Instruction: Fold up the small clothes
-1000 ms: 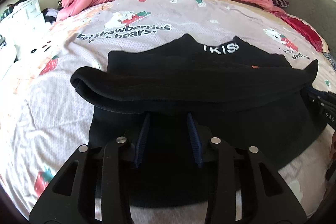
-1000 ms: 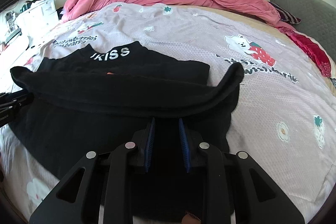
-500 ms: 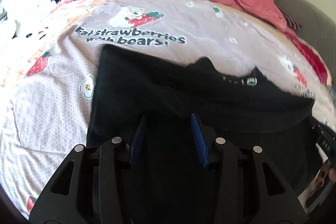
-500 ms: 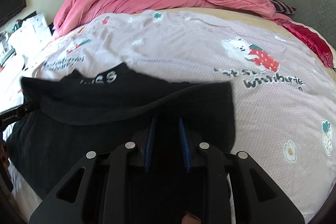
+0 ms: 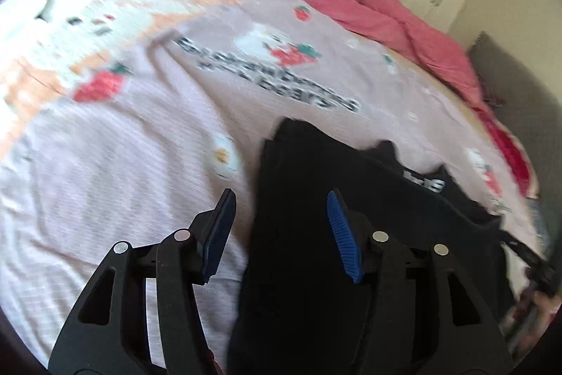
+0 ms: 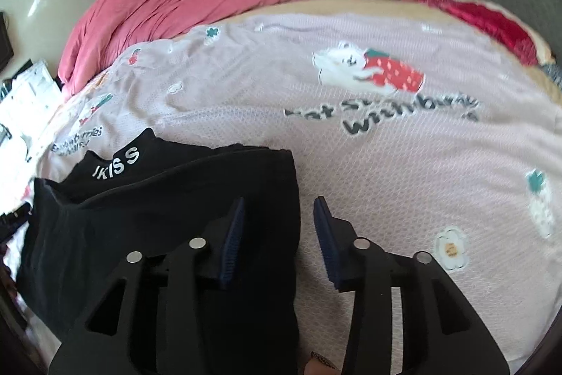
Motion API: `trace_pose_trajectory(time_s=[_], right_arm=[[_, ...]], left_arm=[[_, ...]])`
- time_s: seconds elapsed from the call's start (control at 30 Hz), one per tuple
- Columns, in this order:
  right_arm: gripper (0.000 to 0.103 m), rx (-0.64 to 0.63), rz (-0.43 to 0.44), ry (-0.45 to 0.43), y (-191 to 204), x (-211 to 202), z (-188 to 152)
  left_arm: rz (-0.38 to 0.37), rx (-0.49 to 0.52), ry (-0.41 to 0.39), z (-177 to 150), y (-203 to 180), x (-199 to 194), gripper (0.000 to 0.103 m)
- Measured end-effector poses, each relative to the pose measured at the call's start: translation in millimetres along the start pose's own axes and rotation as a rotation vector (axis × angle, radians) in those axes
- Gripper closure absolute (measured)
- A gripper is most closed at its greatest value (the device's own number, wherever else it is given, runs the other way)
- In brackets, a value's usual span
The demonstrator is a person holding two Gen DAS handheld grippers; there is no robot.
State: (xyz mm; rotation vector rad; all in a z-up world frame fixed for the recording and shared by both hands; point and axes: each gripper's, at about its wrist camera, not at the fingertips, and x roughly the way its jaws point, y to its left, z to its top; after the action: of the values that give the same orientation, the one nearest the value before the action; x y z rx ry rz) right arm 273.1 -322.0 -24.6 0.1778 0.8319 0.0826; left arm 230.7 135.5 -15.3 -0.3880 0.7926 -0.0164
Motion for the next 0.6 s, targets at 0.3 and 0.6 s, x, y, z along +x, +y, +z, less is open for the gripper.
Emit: trace_pose_trajectory(time_s=[0.3,0.6], right_arm=[[0.066,0.114,0.146,0.084,-13,23,5],[0.091,0.130,0.220,0.074,-16,22,5]], left_arm=[[-0.065,-0.020,0.033,-4,4,12,0.062],[-0.031,-0.024,0.023,-7,10,12,0.092]])
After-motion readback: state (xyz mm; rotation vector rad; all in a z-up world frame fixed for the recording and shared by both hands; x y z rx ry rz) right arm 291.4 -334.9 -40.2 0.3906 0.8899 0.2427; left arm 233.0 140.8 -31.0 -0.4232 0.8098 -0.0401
